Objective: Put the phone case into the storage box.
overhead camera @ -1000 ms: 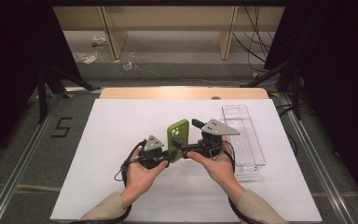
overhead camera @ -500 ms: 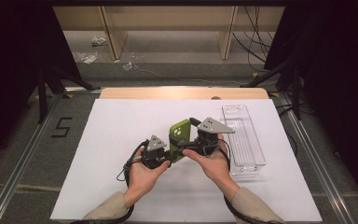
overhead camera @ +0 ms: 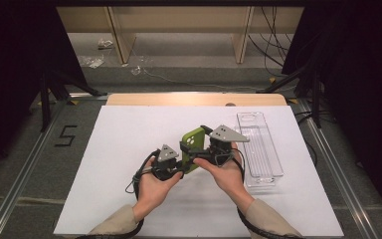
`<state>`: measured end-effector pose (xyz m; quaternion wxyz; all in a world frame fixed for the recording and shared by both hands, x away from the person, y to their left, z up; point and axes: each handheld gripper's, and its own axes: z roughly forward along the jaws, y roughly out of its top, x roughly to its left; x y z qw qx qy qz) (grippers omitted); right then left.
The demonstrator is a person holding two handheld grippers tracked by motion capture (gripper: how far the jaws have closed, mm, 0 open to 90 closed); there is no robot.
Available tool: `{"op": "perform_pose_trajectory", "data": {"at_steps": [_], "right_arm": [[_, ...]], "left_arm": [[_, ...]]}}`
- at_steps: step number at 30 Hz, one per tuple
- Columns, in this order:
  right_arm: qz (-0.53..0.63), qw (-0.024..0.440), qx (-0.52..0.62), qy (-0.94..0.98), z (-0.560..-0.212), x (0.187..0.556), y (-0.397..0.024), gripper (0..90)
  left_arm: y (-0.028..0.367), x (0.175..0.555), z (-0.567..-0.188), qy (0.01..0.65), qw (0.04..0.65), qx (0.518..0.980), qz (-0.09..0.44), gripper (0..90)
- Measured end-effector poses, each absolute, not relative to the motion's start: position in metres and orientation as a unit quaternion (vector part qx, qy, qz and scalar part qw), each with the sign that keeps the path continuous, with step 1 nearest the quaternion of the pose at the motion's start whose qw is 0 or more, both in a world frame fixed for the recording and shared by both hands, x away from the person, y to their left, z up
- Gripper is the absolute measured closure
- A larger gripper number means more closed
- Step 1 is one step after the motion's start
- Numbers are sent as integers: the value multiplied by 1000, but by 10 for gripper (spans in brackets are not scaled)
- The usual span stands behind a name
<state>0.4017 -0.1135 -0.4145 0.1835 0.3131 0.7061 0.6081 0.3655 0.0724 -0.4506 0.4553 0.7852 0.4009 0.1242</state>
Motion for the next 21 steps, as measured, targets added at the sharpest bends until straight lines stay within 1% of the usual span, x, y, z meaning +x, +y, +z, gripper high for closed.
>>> {"op": "perform_pose_trajectory", "data": {"at_steps": [4,6,21], "right_arm": [[608,183,314,706,-415,402,-113,107],[609,184,315,705,-415,401,-113,149],[609,186,318,702,-412,399,-113,164]], "left_arm": [[72,365,-451,399,455,786,125,769],[72,365,-451,399,455,786,124,768],[72,365,-450,394,459,786,127,766]]}}
